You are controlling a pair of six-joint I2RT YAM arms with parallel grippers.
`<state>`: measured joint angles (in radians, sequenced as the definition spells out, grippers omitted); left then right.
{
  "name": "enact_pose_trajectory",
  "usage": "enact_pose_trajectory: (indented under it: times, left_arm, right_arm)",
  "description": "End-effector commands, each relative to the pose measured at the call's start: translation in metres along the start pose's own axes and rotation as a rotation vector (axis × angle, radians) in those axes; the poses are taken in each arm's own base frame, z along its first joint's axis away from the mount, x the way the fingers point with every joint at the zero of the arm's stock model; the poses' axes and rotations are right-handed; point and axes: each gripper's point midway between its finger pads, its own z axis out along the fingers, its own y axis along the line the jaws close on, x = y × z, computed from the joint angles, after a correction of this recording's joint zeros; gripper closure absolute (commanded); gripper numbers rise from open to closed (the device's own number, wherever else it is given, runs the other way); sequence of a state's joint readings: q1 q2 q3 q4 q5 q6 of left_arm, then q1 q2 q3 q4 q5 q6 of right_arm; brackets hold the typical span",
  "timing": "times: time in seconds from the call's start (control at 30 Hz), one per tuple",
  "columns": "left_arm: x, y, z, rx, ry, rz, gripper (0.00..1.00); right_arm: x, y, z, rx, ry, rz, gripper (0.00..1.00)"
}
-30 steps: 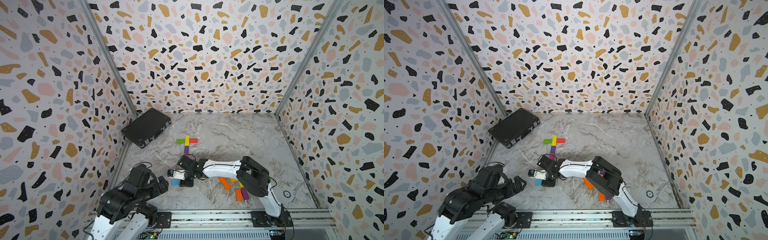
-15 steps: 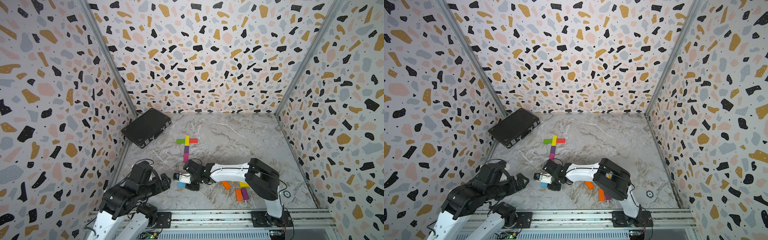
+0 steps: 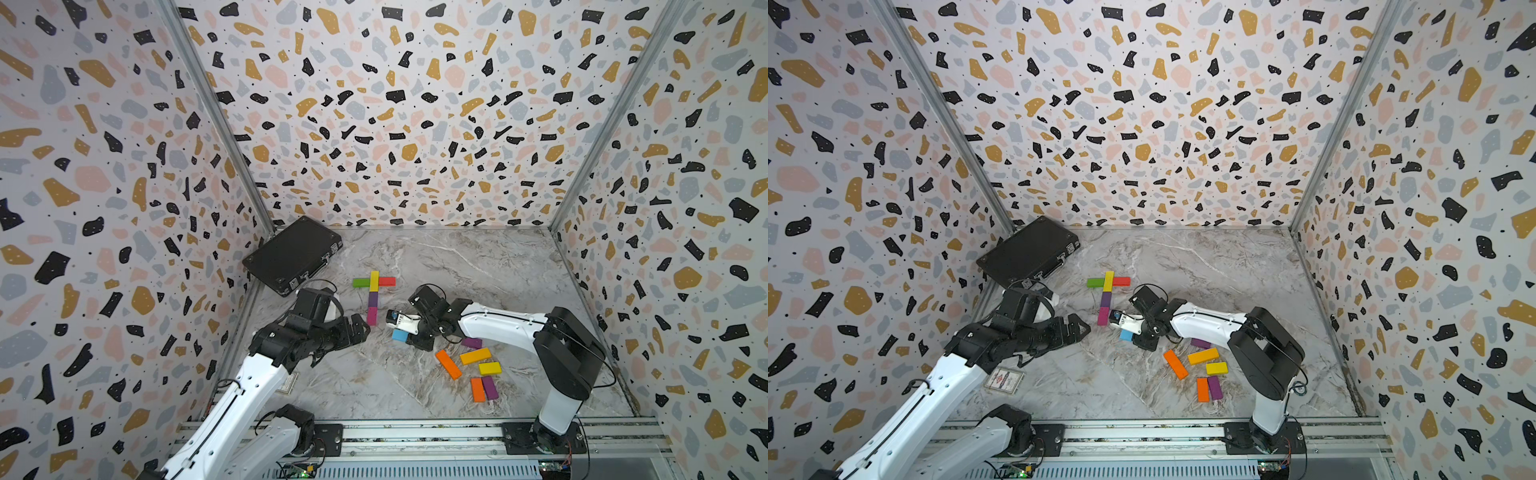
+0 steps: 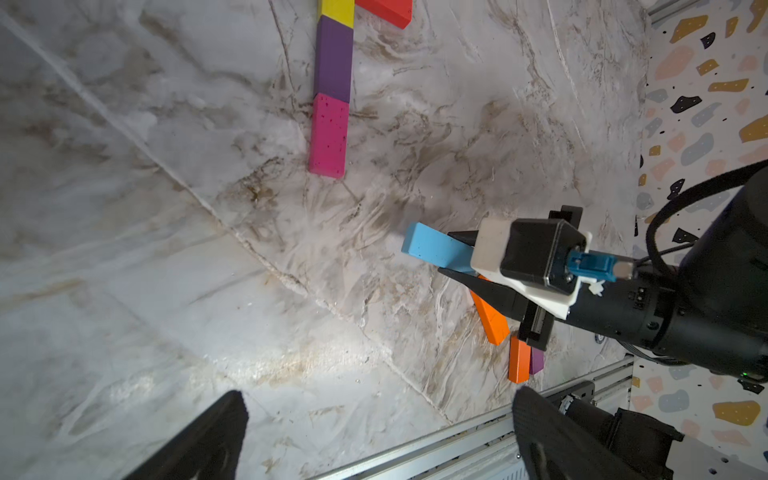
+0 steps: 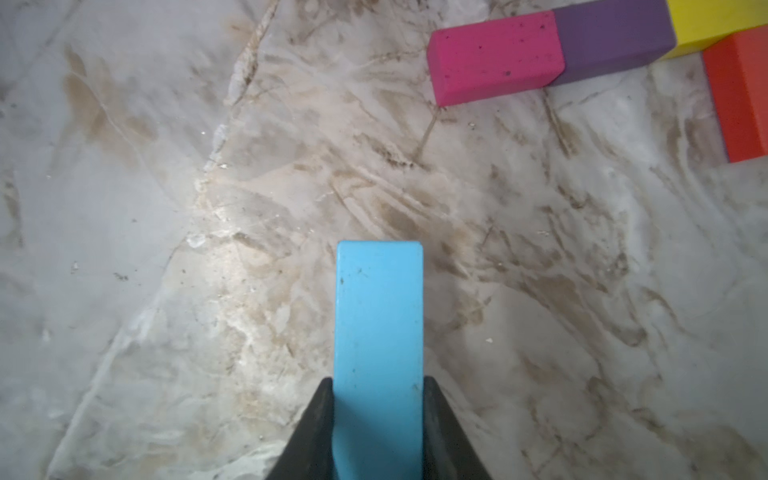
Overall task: Assemble the letter t with building blocks
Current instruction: Pick up the building block from the center of the board, then assemble the building block at the center of the board.
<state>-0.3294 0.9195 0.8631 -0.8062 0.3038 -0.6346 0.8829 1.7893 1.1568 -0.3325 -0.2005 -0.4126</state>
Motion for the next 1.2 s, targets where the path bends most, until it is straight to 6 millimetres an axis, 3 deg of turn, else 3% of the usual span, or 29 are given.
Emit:
enact_pose_trajectory:
  times: [0.0,0.17,0.43,0.6,0.83,1.17]
  left_arm:
    - [-0.033,-0.018,-0.005,0.111,-0.075,0.047,0.00]
    - [-0.049,0.005,0.009,0.116,-0.047,-0.039,0.00]
    - [-0.060,0.014,0.040,0.195,0.034,-0.105,0.01]
    - [-0.066,0.017,0.045,0.193,0.041,-0.087,0.00]
    - [-0.067,0.022,0.045,0.177,0.057,-0.071,0.00]
    - [-0.062,0.053,0.056,0.165,0.110,-0.196,0.00]
  right_arm:
    - [-0.007,0.001,-0.003,-0.058,-0.006,-0.068,0.91]
    - [-0.021,-0.010,0.004,-0.087,-0.032,-0.095,0.91]
    - [-0.032,-0.036,0.024,-0.079,-0.019,-0.092,0.92]
    - [-0.033,-0.046,0.029,-0.098,-0.016,-0.081,0.92]
    - [-0.035,-0.047,0.036,-0.098,-0.035,-0.094,0.91]
    - [-0.038,-0.044,0.040,-0.125,-0.052,-0.093,0.90]
